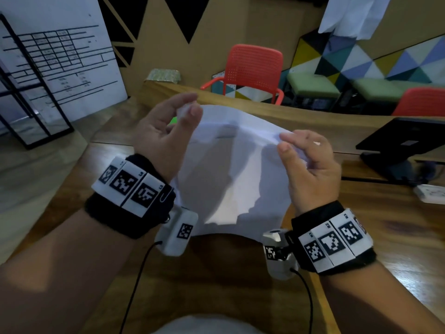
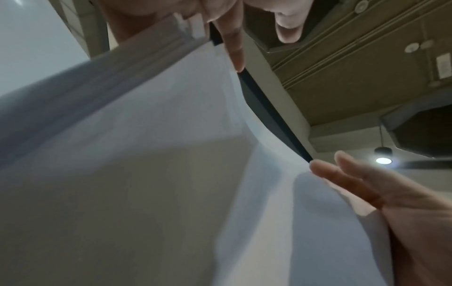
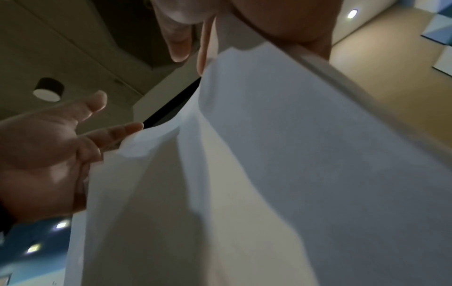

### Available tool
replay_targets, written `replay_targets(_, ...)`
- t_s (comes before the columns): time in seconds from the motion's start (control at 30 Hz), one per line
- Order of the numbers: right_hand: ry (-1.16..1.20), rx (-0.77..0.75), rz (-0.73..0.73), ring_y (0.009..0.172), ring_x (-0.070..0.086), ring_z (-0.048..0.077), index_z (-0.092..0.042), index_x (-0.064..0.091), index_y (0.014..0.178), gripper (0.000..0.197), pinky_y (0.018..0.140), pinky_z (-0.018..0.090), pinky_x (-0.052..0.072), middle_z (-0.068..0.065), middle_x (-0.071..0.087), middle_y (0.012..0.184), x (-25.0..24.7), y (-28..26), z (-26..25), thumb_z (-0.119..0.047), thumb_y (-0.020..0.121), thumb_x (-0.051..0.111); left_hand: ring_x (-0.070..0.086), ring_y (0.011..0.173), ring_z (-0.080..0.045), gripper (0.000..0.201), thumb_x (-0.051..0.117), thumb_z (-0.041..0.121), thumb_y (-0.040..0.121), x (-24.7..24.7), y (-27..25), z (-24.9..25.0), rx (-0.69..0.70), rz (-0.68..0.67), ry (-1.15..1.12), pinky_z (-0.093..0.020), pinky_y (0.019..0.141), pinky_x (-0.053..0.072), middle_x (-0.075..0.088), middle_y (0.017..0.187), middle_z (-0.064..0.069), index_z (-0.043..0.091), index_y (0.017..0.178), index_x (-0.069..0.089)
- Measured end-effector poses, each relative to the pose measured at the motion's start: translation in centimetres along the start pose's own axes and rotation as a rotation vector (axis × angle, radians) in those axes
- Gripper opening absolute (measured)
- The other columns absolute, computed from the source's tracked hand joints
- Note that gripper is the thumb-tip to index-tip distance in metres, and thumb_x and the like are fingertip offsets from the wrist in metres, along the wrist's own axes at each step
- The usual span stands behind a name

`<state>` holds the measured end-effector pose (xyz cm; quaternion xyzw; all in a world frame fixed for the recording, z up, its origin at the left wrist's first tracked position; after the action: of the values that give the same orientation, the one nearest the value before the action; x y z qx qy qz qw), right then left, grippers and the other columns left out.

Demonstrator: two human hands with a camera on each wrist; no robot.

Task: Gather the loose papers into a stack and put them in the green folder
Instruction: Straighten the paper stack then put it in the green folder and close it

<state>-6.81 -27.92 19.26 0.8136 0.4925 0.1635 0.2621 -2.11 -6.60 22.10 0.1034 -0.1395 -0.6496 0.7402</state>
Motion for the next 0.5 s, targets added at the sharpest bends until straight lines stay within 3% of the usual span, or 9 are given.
replay_targets(0.07,0.024,0.039,0.061,0.092,0.058,0.009,-0.045,0.068,0.073,0.014,0.082,0.028,0.051,0.002,0.056,0.096,-0.1,0.3,0.4,-0.032,0.072,0.069,0.054,0.06,-0.011,0.028,0.065,0.055,0.067,0.3,0.4,0.3,-0.015,0.071,0.039,-0.021,0.058,0.044,0.06,0.064,0.001,0.028,0.074,0.07)
replay_targets(0.13,0.0,0.07,0.072,0.092,0.056,0.033,-0.044,0.063,0.074,0.014,0.083,0.051,0.048,-0.002,0.057,0.094,-0.2,0.4,0.7,-0.033,0.071,0.071,0.046,0.04,0.002,0.03,0.07,0.04,0.075,0.7,0.8,0.0,-0.023,0.11,0.065,-0.008,0.044,0.036,0.053,0.044,0.014,0.011,0.072,0.067)
replay_targets(0.2,0.009,0.089,0.048,0.092,0.054,0.046,-0.042,0.061,0.077,0.016,0.08,0.059,0.047,0.001,0.058,0.097,-0.1,0.5,0.9,-0.033,0.071,0.072,0.053,0.042,0.008,0.025,0.071,0.019,0.076,0.9,1.1,-0.6,-0.038,0.12,0.088,-0.005,0.045,0.038,0.059,0.05,0.016,-0.004,0.072,0.062)
replay_targets(0.27,0.018,0.098,0.036,0.088,0.055,0.039,-0.042,0.062,0.079,0.017,0.081,0.059,0.047,0.002,0.059,0.097,0.0,0.6,0.9,-0.031,0.071,0.072,0.059,0.052,0.008,0.025,0.069,0.008,0.072,0.6,1.4,-1.5,-0.06,0.121,0.082,-0.012,0.057,0.046,0.065,0.056,0.014,0.004,0.054,0.053)
replay_targets(0.33,0.021,0.078,0.05,0.09,0.055,0.023,-0.042,0.059,0.084,0.024,0.087,0.054,0.044,-0.002,0.059,0.094,-0.3,0.7,1.2,-0.03,0.069,0.073,0.06,0.055,0.003,0.035,0.064,0.004,0.069,0.1,1.7,-2.3,-0.08,0.13,0.081,-0.02,0.063,0.048,0.066,0.052,0.015,0.016,0.047,0.041)
replay_targets(0.37,0.042,0.082,0.047,0.093,0.056,0.02,-0.042,0.055,0.09,0.032,0.09,0.052,0.043,-0.001,0.059,0.095,-0.5,0.8,1.5,-0.032,0.066,0.075,0.06,0.058,-0.001,0.035,0.063,0.002,0.068,0.0,1.8,-2.7,-0.088,0.139,0.066,-0.023,0.065,0.049,0.066,0.051,0.014,0.018,0.048,0.039)
replay_targets(0.43,0.146,0.201,-0.012,0.097,0.059,0.026,-0.041,0.049,0.1,0.057,0.091,0.048,0.047,0.007,0.061,0.103,-0.7,0.6,2.8,-0.04,0.055,0.084,0.06,0.068,-0.014,0.027,0.063,0.008,0.064,-0.3,1.8,-3.1,-0.101,0.153,-0.023,-0.032,0.07,0.049,0.068,0.057,0.01,0.021,0.056,0.041)
replay_targets(0.5,0.256,0.389,-0.088,0.092,0.066,0.021,-0.037,0.053,0.103,0.072,0.081,0.037,0.056,0.002,0.067,0.103,-0.4,-0.1,4.2,-0.039,0.041,0.09,0.059,0.07,-0.018,0.024,0.069,0.025,0.056,-0.4,1.5,-3.4,-0.139,0.129,-0.033,-0.03,0.067,0.049,0.068,0.065,0.008,0.027,0.069,0.049)
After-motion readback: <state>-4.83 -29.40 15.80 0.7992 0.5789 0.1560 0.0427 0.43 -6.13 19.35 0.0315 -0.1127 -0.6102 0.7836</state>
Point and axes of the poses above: each hand's wrist, its own y-axis towards the middle knuckle, its own x-axis out of the palm, z = x × y, the point moved 4 cm from there along y, towards the middle knuckle
